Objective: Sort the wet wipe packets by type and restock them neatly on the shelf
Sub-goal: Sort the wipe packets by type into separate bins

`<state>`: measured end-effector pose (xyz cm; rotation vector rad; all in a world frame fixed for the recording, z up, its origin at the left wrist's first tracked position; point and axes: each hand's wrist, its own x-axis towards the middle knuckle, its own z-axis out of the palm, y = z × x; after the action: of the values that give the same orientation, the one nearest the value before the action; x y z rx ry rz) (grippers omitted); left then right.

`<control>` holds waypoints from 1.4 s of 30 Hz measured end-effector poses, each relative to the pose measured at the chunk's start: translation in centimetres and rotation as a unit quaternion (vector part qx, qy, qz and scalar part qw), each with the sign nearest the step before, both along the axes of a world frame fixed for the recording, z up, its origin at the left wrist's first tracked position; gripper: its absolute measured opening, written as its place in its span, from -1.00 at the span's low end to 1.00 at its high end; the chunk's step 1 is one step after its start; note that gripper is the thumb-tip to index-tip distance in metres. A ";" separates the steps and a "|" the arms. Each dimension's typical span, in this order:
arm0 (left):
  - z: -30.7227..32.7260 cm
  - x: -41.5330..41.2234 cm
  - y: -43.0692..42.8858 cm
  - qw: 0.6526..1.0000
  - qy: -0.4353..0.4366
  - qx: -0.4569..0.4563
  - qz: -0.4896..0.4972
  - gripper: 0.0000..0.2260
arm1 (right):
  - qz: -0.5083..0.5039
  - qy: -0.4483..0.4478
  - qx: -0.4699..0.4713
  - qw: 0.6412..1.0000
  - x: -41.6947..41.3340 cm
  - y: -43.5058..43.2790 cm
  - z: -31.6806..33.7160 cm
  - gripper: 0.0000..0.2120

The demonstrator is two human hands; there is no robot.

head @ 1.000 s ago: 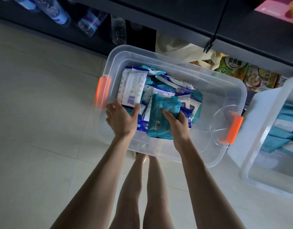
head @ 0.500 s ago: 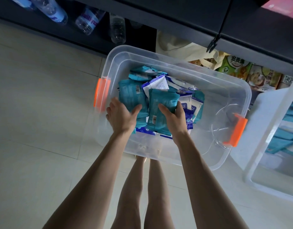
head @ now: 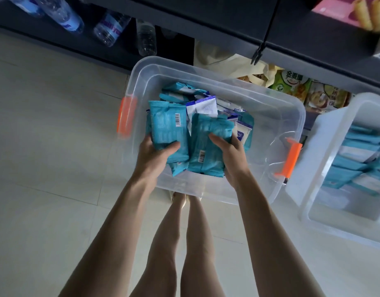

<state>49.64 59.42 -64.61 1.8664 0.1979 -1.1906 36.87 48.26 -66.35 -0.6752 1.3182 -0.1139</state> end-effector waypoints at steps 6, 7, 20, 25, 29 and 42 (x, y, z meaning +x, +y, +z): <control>5.5 -2.6 1.2 0.975 0.162 -0.145 0.036 -0.49 | -0.023 -0.095 0.092 0.991 -4.1 -0.2 5.9 -0.80; 6.1 -3.5 0.9 0.970 0.180 -0.158 0.028 -0.48 | -0.015 -0.105 0.085 0.991 -5.0 -0.3 6.8 -0.79; 12.4 -25.6 -7.7 0.991 0.035 -0.119 -0.046 -0.79 | -0.102 -0.070 -0.037 0.992 -26.1 -5.1 14.1 -0.82; 12.1 -33.4 -11.3 0.985 -0.018 -0.126 -0.121 -0.68 | -0.079 -0.026 -0.083 0.993 -35.2 -9.3 14.7 -0.82; 10.5 -35.9 -14.8 0.951 -0.088 -0.109 -0.275 -0.68 | 0.018 0.069 -0.173 0.982 -39.4 -12.0 13.0 -0.78; 0.6 -36.5 -23.4 0.692 -0.265 0.041 -0.670 -0.53 | 0.352 0.265 -0.304 0.845 -43.9 -18.9 1.5 -0.57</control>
<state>13.13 36.01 -63.97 2.2975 -1.7461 -1.3620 -7.00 29.35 -64.80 -1.8030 1.4701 0.2908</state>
